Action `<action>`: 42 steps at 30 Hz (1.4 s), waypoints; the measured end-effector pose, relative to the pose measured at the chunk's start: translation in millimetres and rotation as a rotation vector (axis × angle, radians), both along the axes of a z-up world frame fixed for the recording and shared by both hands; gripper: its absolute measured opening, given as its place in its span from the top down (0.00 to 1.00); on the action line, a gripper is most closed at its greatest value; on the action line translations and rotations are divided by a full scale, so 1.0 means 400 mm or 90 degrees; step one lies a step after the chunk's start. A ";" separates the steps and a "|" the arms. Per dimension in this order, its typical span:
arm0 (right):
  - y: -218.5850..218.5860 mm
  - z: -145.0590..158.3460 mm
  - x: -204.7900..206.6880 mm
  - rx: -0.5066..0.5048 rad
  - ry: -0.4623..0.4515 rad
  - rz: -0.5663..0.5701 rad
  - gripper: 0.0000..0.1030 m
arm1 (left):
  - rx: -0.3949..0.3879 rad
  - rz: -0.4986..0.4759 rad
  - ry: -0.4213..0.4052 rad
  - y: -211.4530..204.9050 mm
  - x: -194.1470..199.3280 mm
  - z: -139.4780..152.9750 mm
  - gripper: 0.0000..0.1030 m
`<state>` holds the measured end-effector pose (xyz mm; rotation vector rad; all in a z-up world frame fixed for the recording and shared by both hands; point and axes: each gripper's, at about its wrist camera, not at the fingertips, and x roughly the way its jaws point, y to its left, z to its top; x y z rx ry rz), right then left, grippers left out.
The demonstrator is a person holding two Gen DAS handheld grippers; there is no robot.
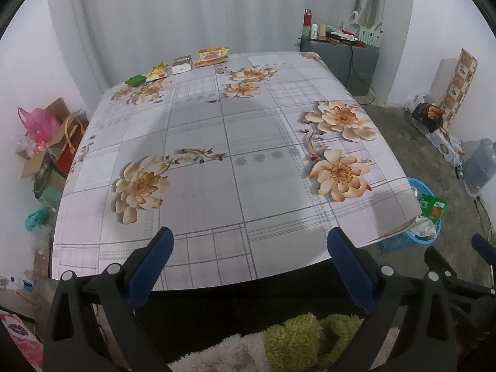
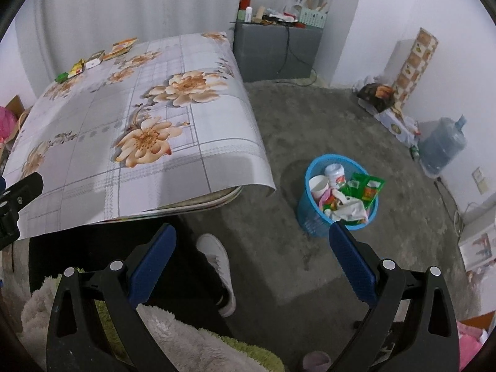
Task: Collect trash
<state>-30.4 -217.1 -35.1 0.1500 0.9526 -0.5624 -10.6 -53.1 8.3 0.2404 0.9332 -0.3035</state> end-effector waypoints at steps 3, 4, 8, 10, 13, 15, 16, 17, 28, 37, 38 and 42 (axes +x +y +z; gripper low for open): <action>-0.003 0.000 0.001 -0.003 0.000 -0.004 0.08 | 0.003 0.001 0.003 -0.002 0.003 -0.004 0.06; -0.005 0.000 0.002 -0.003 -0.001 -0.004 0.08 | 0.004 0.000 0.004 -0.004 0.004 -0.004 0.06; -0.006 0.003 0.004 -0.008 -0.002 -0.003 0.08 | 0.007 -0.001 0.002 -0.005 0.003 -0.005 0.06; -0.005 0.005 0.006 -0.011 -0.004 -0.001 0.08 | 0.009 -0.001 0.002 -0.006 0.002 -0.006 0.06; -0.005 0.009 0.007 -0.013 -0.007 0.001 0.08 | 0.011 -0.001 0.003 -0.007 0.002 -0.007 0.06; -0.003 0.012 0.010 -0.014 -0.010 0.002 0.08 | 0.013 -0.002 0.004 -0.006 0.003 -0.009 0.06; -0.003 0.013 0.010 -0.015 -0.011 0.002 0.08 | 0.014 -0.003 0.004 -0.005 0.004 -0.010 0.06; -0.002 0.015 0.011 -0.016 -0.012 0.002 0.08 | 0.014 -0.003 0.005 -0.005 0.004 -0.010 0.06; 0.007 0.029 0.014 -0.030 -0.022 0.010 0.08 | 0.016 -0.003 0.009 -0.003 0.002 -0.018 0.06; 0.011 0.036 0.015 -0.037 -0.025 0.014 0.08 | 0.018 -0.004 0.012 -0.002 0.003 -0.021 0.06; 0.011 0.036 0.015 -0.036 -0.026 0.014 0.08 | 0.018 -0.005 0.012 -0.002 0.002 -0.021 0.06; 0.012 0.037 0.016 -0.037 -0.025 0.014 0.08 | 0.019 -0.006 0.012 0.000 0.001 -0.023 0.06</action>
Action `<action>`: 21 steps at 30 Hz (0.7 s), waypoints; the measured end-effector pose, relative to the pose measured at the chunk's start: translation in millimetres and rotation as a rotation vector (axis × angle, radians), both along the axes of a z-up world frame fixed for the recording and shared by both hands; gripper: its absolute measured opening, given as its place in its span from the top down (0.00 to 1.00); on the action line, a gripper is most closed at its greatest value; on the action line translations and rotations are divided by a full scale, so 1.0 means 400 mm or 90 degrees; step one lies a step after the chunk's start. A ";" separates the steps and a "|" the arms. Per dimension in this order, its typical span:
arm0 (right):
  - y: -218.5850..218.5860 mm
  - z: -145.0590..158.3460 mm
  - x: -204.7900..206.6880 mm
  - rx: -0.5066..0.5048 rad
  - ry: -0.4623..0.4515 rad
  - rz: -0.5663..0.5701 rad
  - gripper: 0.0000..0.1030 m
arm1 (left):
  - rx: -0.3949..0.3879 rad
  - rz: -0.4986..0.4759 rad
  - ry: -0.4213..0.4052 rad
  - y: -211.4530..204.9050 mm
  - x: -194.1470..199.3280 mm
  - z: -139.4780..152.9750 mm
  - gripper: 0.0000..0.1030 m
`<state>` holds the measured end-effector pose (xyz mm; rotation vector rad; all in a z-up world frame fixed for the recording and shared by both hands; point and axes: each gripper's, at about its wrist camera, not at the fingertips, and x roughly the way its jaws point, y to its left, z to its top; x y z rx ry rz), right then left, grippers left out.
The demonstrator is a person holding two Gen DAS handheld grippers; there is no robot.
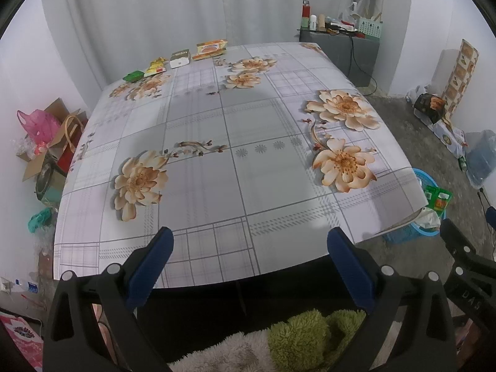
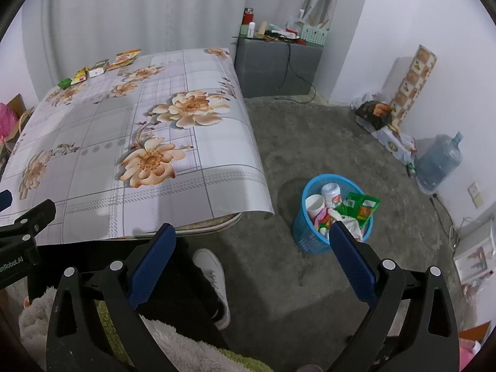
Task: Collect trash
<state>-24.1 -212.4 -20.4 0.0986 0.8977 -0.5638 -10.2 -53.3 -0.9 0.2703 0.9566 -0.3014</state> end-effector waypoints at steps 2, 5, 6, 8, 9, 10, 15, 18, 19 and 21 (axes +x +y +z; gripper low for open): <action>0.000 0.000 0.000 0.000 -0.001 0.001 0.08 | 0.000 0.001 0.000 -0.002 0.001 0.001 0.06; 0.000 0.000 0.000 0.001 0.000 0.000 0.08 | 0.000 0.000 0.001 -0.001 -0.001 0.000 0.06; 0.000 0.001 0.000 0.001 0.000 0.001 0.08 | 0.001 0.000 0.002 -0.002 0.000 0.000 0.06; -0.001 0.001 0.001 -0.001 -0.001 0.001 0.08 | 0.001 -0.001 0.002 -0.002 0.000 -0.002 0.06; 0.000 0.001 0.001 0.000 -0.001 0.001 0.08 | 0.002 -0.001 0.002 -0.002 -0.002 -0.003 0.06; -0.001 0.001 0.001 0.001 -0.002 0.001 0.08 | 0.001 -0.001 0.001 -0.002 -0.001 -0.002 0.06; -0.001 0.002 0.002 0.001 -0.001 0.002 0.08 | 0.002 -0.001 0.003 -0.003 -0.003 -0.003 0.06; -0.001 0.002 0.003 0.002 -0.002 0.002 0.08 | 0.002 -0.001 0.003 -0.005 -0.002 -0.003 0.06; -0.001 0.002 0.003 0.002 -0.002 0.002 0.08 | 0.003 -0.002 0.003 -0.005 -0.003 -0.004 0.06; -0.001 0.003 0.003 0.002 -0.002 0.001 0.08 | 0.002 -0.002 0.002 -0.004 -0.005 -0.004 0.06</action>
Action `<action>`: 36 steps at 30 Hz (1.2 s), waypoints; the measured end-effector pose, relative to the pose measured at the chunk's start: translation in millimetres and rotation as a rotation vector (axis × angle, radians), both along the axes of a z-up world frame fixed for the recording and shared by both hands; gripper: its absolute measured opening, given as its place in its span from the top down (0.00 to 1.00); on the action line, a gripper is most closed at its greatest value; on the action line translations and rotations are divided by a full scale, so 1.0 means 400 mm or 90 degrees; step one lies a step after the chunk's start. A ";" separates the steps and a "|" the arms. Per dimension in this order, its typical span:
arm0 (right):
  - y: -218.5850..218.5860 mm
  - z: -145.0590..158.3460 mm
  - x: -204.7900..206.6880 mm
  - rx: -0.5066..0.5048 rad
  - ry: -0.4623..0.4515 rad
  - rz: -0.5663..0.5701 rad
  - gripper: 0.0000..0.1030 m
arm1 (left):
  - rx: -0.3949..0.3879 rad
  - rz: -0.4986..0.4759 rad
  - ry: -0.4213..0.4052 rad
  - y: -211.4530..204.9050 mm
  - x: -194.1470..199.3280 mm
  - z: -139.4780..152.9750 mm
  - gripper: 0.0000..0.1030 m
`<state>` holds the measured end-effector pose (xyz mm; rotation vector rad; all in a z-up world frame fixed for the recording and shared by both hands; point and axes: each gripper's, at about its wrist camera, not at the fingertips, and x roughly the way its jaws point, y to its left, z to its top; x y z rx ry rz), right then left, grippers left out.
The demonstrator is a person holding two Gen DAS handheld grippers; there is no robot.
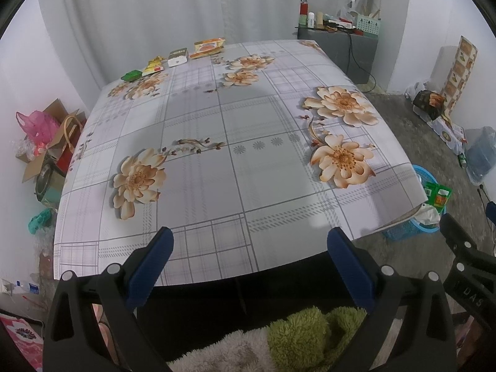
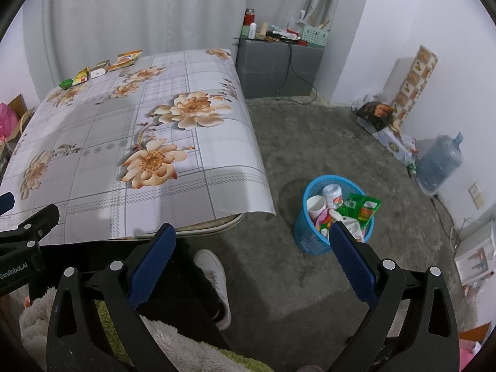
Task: Collect trash
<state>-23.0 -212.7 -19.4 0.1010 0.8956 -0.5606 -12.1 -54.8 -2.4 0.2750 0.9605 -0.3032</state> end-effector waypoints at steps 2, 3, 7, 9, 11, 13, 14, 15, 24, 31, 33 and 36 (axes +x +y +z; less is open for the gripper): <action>0.000 0.000 0.000 0.000 0.000 0.001 0.08 | 0.000 0.002 0.000 -0.002 0.002 0.001 0.06; 0.000 0.001 0.000 0.000 0.000 0.001 0.08 | 0.000 0.002 0.001 -0.002 0.002 0.001 0.06; -0.001 0.001 0.002 0.000 0.001 0.001 0.08 | 0.000 0.000 0.001 -0.003 0.001 0.001 0.06; 0.000 0.001 0.001 0.000 0.000 0.001 0.08 | 0.002 -0.003 0.001 -0.003 -0.002 -0.002 0.06; 0.001 0.001 0.001 -0.001 0.000 0.001 0.08 | 0.002 -0.005 0.001 -0.006 0.000 -0.003 0.06; 0.001 0.001 0.006 -0.002 0.000 0.003 0.08 | 0.003 -0.004 0.000 -0.006 0.000 -0.003 0.06; 0.003 0.001 0.007 -0.002 0.000 0.003 0.08 | 0.003 -0.004 0.001 -0.004 -0.003 -0.004 0.06; 0.003 0.001 0.009 -0.002 0.000 0.003 0.08 | 0.003 -0.004 0.001 -0.005 0.000 -0.003 0.06; 0.011 0.002 0.015 -0.004 -0.003 0.003 0.08 | 0.003 -0.005 0.001 -0.006 0.002 -0.001 0.06; 0.015 0.002 0.015 -0.004 -0.003 0.002 0.08 | 0.003 -0.005 0.002 -0.005 -0.001 -0.002 0.06; 0.015 0.002 0.014 -0.004 -0.002 0.002 0.08 | 0.003 -0.005 0.002 -0.006 0.001 -0.001 0.06; 0.016 0.001 0.014 -0.004 -0.002 0.001 0.08 | 0.004 -0.008 0.007 -0.006 0.005 -0.002 0.06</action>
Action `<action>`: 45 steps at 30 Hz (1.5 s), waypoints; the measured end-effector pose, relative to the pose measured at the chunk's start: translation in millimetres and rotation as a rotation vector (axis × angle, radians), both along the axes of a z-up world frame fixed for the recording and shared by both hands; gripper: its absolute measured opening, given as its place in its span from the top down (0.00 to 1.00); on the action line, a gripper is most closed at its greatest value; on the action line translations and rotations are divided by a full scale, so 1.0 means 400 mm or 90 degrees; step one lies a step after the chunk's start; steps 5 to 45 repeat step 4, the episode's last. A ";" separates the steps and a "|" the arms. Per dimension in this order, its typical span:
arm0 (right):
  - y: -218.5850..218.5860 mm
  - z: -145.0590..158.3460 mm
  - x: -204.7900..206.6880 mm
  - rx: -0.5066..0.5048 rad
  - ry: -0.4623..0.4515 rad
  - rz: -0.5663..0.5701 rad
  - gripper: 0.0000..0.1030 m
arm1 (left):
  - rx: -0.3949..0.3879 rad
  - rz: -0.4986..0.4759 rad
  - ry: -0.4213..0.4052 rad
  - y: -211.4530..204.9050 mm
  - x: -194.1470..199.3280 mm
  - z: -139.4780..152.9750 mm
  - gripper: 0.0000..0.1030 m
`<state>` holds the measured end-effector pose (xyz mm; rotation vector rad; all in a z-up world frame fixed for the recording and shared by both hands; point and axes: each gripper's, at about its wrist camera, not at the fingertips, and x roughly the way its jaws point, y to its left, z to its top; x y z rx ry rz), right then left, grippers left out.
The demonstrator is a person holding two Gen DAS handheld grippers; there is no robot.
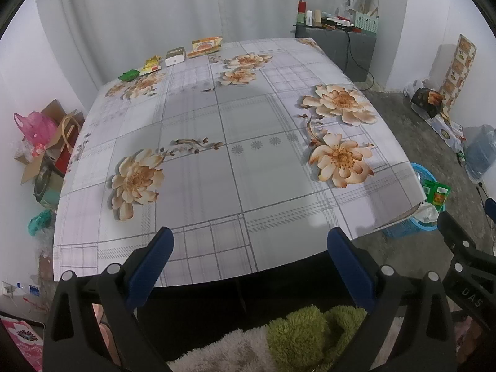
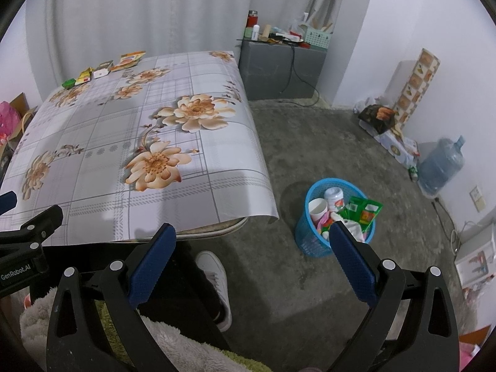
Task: Collect trash
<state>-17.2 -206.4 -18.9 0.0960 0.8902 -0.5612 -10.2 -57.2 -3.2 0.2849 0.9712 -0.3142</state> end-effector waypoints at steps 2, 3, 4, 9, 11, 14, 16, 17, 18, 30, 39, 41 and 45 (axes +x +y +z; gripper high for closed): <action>0.000 0.000 0.000 0.000 0.000 0.000 0.08 | 0.000 0.000 0.001 0.000 -0.001 0.000 0.06; 0.001 -0.001 0.000 0.001 0.000 -0.001 0.08 | 0.000 0.000 0.000 0.000 -0.001 0.000 0.06; 0.002 -0.001 0.001 0.001 0.001 -0.001 0.08 | 0.000 0.000 0.000 0.000 -0.002 0.000 0.06; 0.002 -0.001 0.001 0.001 0.001 -0.001 0.08 | 0.000 0.000 0.000 0.000 -0.002 0.000 0.06; 0.002 -0.001 0.001 0.001 0.001 -0.001 0.08 | 0.000 0.000 0.000 0.000 -0.002 0.000 0.06; 0.002 -0.001 0.001 0.001 0.001 -0.001 0.08 | 0.000 0.000 0.000 0.000 -0.002 0.000 0.06; 0.002 -0.001 0.001 0.001 0.001 -0.001 0.08 | 0.000 0.000 0.000 0.000 -0.002 0.000 0.06; 0.002 -0.001 0.001 0.001 0.001 -0.001 0.08 | 0.000 0.000 0.000 0.000 -0.002 0.000 0.06; 0.002 -0.001 0.001 0.001 0.001 -0.001 0.08 | 0.000 0.000 0.000 0.000 -0.002 0.000 0.06; 0.002 -0.001 0.001 0.001 0.001 -0.001 0.08 | 0.000 0.000 0.000 0.000 -0.002 0.000 0.06; 0.002 -0.001 0.001 0.001 0.001 -0.001 0.08 | 0.000 0.000 0.000 0.000 -0.002 0.000 0.06; 0.002 -0.001 0.001 0.001 0.001 -0.001 0.08 | 0.000 0.000 0.000 0.000 -0.002 0.000 0.06; 0.002 -0.001 0.001 0.001 0.001 -0.001 0.08 | 0.000 0.000 0.000 0.000 -0.002 0.000 0.06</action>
